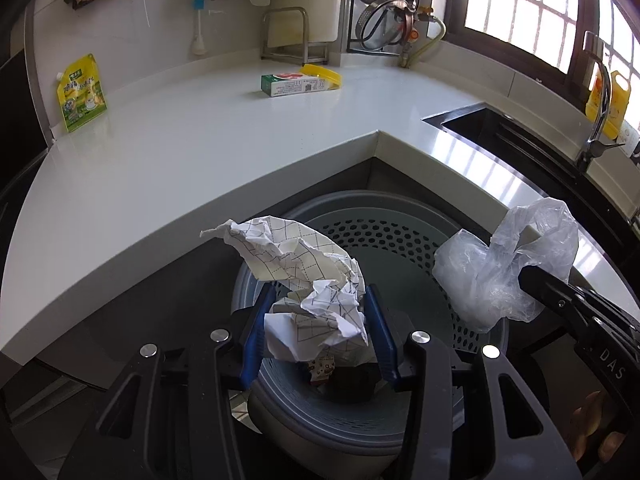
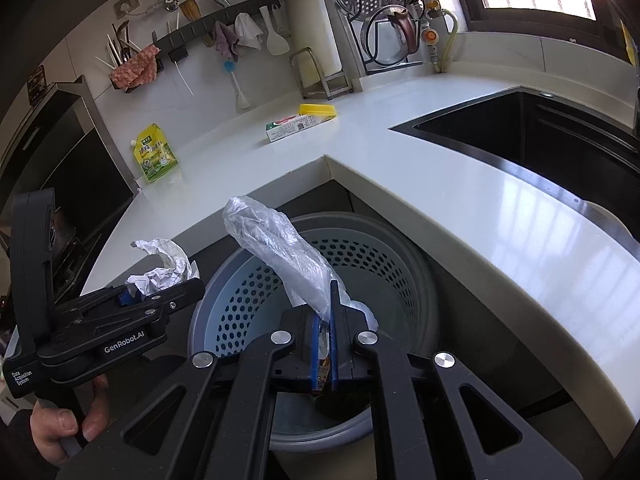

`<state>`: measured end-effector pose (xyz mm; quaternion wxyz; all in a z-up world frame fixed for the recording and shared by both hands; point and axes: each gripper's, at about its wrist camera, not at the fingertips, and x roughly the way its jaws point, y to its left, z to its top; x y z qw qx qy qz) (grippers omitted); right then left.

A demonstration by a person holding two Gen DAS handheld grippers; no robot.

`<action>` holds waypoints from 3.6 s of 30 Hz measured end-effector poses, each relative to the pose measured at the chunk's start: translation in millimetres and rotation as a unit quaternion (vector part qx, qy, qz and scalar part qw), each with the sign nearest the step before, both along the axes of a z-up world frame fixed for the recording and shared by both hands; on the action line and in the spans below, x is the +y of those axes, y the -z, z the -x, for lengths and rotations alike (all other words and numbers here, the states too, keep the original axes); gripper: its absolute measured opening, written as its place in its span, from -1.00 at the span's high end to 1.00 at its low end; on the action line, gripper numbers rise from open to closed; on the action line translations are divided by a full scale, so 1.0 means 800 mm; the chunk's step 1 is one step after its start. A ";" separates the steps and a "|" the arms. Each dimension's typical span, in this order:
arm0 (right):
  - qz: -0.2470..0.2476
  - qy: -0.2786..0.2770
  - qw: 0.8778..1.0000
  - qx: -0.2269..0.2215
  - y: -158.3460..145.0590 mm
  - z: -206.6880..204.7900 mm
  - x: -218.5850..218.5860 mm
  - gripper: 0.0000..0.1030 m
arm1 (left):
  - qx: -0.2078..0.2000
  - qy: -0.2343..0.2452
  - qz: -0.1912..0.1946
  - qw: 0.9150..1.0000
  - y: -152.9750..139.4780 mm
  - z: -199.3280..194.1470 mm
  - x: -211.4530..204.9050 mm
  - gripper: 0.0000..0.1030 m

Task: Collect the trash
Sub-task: 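Carry the paper and plastic bag over the grey mesh basket with both tools, then open both tools to drop the paper and bag into the basket, then move both tools back over the countertop toward the carton and lid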

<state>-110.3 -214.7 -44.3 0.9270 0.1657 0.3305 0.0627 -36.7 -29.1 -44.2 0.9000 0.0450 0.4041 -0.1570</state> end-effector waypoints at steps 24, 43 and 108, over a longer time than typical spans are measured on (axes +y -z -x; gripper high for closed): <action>0.022 -0.021 0.998 0.050 0.029 -0.029 0.026 0.92 | 0.042 -0.001 -0.013 0.999 0.035 -0.012 0.002 0.07; 0.032 -0.018 0.997 0.069 0.041 -0.036 0.031 0.92 | 0.054 -0.005 -0.010 0.998 0.043 -0.015 0.005 -0.02; 0.114 0.011 0.993 -0.037 -0.120 -0.259 -0.025 -0.54 | -0.106 -0.061 0.016 0.992 -0.125 -0.222 0.039 -0.87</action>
